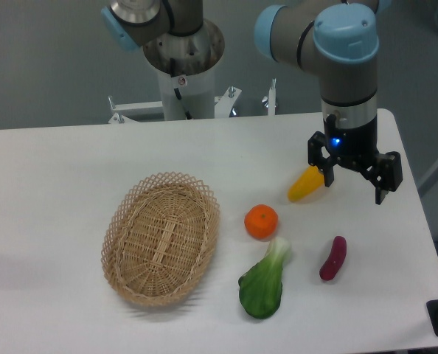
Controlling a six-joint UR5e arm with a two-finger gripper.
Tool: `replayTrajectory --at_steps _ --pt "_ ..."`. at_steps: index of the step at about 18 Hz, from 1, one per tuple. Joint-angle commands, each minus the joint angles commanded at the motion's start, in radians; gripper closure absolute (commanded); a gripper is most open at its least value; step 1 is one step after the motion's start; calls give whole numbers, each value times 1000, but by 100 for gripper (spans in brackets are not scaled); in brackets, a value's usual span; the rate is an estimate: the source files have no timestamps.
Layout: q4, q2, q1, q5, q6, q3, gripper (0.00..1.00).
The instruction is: Pick up the sweet potato from the table
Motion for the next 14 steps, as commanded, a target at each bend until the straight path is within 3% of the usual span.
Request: replayTrajectory --at_steps 6,8,11,14 --pt "8 -69 -78 3 -268 2 0" --pt "35 -110 -113 6 -348 2 0" --pt "95 -172 -153 17 -378 0 0" --pt "101 -193 -163 26 -361 0 0"
